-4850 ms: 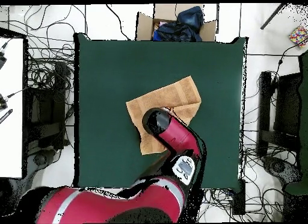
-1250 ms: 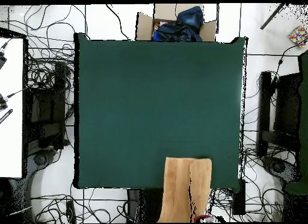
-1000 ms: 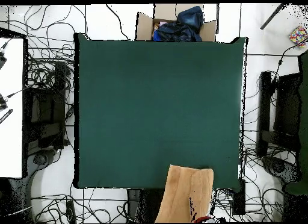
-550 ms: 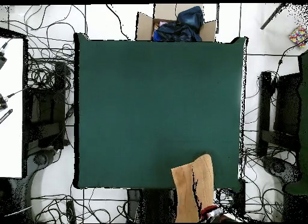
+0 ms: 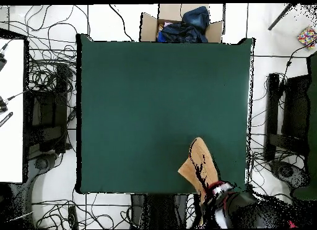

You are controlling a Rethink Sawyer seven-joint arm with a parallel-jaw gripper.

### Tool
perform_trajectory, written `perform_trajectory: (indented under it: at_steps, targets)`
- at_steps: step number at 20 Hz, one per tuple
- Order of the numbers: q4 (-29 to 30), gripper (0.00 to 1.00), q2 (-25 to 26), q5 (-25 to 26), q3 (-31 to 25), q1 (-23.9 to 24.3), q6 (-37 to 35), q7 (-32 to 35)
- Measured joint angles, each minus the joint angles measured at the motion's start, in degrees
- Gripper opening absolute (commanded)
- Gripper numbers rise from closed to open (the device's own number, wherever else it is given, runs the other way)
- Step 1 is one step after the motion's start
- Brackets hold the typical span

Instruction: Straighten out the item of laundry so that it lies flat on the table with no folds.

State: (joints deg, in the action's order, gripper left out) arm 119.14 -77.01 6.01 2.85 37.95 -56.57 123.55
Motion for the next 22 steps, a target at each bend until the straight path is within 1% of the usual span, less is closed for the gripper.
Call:
perform_trajectory:
  at_steps: [1,4,7,13,17,21,22]
  targets:
    - [-2.38,0.0,1.6,-1.23,-0.17,-1.74,-0.02,0.84]
    - [-5.86,0.0,4.05,-2.8,-0.17,-4.55,-0.07,3.1]
    - [-10.2,0.0,7.26,-4.39,-0.17,-8.47,-0.1,7.89]
    - [-18.55,0.0,13.92,-6.58,-0.03,-16.55,-0.43,22.13]
    - [-22.59,0.0,17.36,-7.18,0.17,-20.23,-0.62,30.01]
    - [-28.56,0.0,22.62,-8.23,0.55,-25.09,-0.87,41.39]
    - [-29.63,0.0,23.54,-8.37,0.71,-25.9,-1.08,43.3]
